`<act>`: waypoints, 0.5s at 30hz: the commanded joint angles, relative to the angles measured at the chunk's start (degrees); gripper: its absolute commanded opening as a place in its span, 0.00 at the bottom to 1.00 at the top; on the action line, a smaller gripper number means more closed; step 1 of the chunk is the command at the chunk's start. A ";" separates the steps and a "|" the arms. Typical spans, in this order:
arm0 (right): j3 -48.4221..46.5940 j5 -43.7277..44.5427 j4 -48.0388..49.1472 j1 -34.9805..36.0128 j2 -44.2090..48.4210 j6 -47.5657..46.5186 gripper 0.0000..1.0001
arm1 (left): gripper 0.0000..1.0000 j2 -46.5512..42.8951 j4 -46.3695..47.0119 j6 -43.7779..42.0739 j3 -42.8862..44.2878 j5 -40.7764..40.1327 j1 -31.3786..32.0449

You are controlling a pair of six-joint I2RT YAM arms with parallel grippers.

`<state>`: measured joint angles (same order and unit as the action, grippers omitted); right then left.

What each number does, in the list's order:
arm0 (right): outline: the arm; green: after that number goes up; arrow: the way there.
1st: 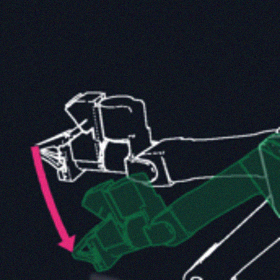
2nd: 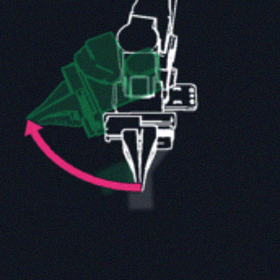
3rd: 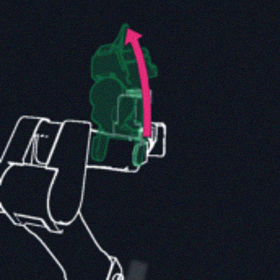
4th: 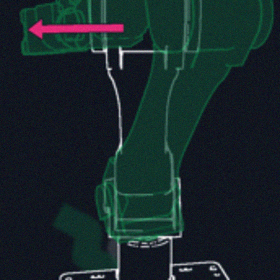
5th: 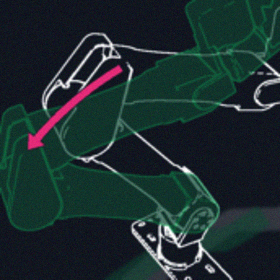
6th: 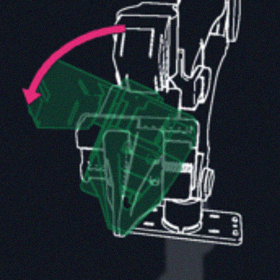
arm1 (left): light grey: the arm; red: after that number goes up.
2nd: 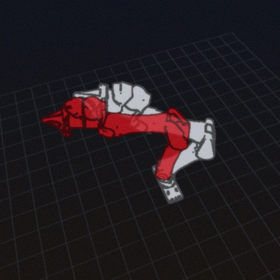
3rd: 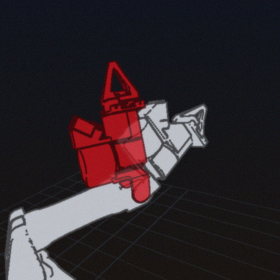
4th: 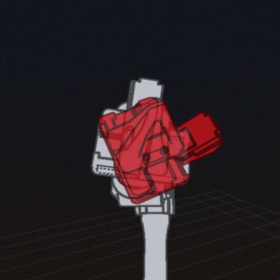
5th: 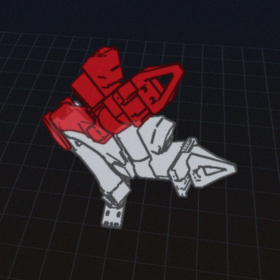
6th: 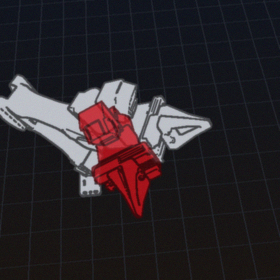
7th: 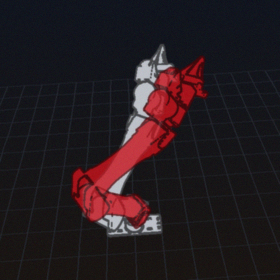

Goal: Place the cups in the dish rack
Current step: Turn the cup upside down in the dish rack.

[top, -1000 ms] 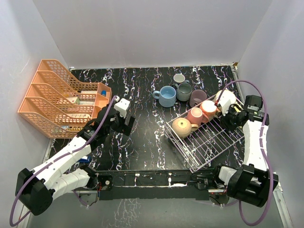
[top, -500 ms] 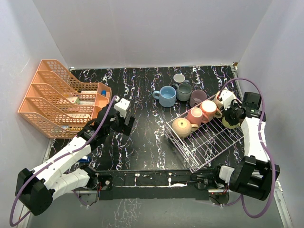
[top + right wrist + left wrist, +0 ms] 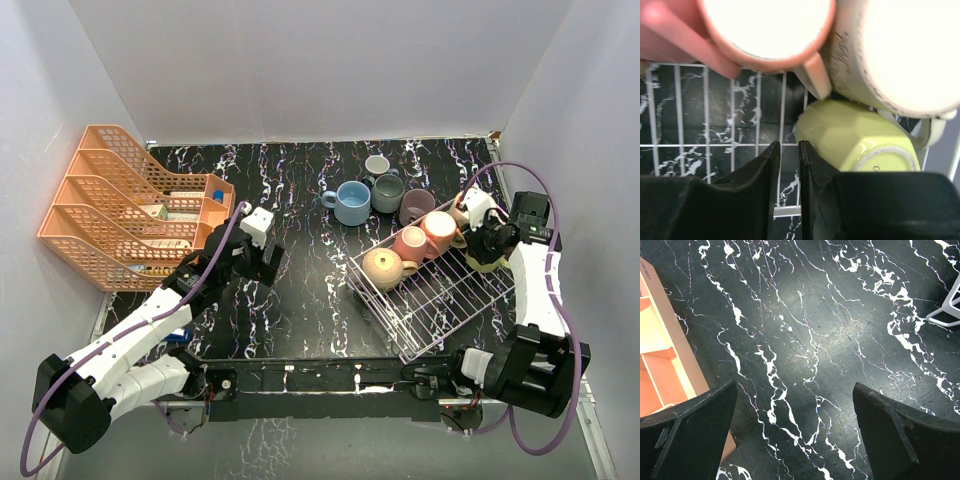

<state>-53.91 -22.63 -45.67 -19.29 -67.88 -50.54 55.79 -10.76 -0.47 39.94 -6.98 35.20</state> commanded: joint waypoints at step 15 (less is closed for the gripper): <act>-3.29 -59.34 0.15 0.66 6.16 12.45 0.30 | 0.97 -3.12 1.76 6.53 0.35 2.48 -0.31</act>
<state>-59.27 -62.72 -54.22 -19.05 -63.99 -47.31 54.41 -10.24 0.40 39.42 -6.85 35.20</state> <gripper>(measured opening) 0.299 0.972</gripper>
